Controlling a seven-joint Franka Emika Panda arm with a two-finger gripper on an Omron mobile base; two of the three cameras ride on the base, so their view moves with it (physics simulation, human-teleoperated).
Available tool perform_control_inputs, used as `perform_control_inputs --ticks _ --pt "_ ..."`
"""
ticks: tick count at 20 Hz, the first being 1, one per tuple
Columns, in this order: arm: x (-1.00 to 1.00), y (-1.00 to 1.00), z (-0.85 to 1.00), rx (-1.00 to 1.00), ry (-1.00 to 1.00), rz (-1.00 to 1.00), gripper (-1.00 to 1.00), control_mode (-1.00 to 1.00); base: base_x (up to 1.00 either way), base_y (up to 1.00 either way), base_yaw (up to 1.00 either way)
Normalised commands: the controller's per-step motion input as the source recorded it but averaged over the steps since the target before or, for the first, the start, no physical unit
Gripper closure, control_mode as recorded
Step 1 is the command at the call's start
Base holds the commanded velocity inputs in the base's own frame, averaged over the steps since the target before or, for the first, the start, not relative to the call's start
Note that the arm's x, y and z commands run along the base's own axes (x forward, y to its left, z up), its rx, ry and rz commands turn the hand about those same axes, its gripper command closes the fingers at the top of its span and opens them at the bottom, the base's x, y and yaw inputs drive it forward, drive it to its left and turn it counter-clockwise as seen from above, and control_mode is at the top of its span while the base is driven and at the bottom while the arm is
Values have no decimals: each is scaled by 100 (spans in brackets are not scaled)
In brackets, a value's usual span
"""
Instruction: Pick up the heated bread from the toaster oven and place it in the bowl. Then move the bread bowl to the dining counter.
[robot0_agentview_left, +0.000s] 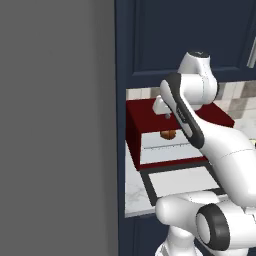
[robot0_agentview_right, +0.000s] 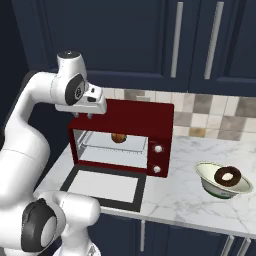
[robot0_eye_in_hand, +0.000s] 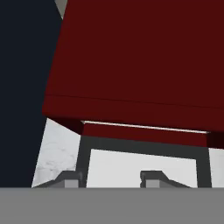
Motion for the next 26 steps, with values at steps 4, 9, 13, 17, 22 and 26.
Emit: perform_control_inputs --ticks 4,9,13,17,22,26 --pt "0 3 0 -2 0 0 -100 -100 0 0 0" --pt "-34 -37 -17 0 -8 4 -100 -100 0 0 0" --pt "-57 -69 -63 0 -22 12 -100 -100 0 0 0" --pt "-14 -28 -47 0 -23 7 -100 -100 0 0 0" --pt "21 0 -30 0 -28 2 -100 -100 0 0 0" --pt "0 0 -42 0 -21 0 -100 -100 0 0 0"
